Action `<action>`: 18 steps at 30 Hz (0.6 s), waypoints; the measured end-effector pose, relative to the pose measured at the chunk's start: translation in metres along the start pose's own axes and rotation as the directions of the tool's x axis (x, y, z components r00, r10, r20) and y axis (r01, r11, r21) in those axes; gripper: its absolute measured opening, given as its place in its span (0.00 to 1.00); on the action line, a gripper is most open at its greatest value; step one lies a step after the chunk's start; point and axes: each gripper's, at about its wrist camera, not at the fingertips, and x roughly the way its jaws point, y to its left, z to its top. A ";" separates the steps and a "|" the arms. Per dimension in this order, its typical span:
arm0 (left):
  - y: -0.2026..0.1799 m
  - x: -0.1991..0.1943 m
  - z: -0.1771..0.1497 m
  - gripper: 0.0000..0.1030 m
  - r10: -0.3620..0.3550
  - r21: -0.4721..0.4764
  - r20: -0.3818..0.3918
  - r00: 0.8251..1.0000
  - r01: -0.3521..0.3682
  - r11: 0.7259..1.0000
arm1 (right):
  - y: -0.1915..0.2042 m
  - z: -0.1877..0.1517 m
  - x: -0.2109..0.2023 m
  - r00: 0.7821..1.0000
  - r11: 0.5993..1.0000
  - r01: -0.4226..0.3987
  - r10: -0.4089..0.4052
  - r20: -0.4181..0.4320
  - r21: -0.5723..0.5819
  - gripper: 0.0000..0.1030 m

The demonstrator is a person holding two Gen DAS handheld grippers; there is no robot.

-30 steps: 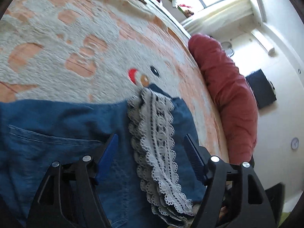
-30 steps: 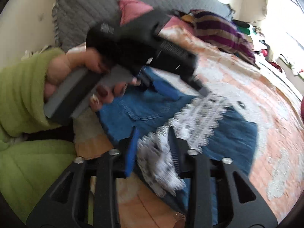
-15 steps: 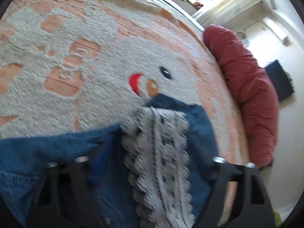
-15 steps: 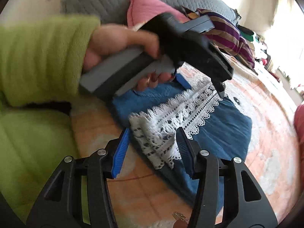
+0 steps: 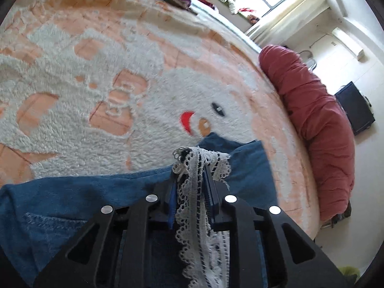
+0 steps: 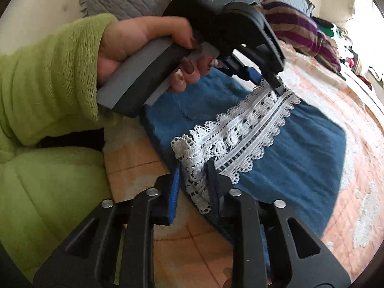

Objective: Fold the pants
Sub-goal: 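Lift the held hem with both tools toward the waistband, then lay the lace hem down near the waistband and open the right tool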

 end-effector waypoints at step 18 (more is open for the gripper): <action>-0.036 -0.079 -0.036 0.53 0.108 0.174 0.166 0.980 -0.137 0.975 | -0.060 -0.016 -0.064 0.986 0.971 0.115 -0.137 0.094 0.211 0.50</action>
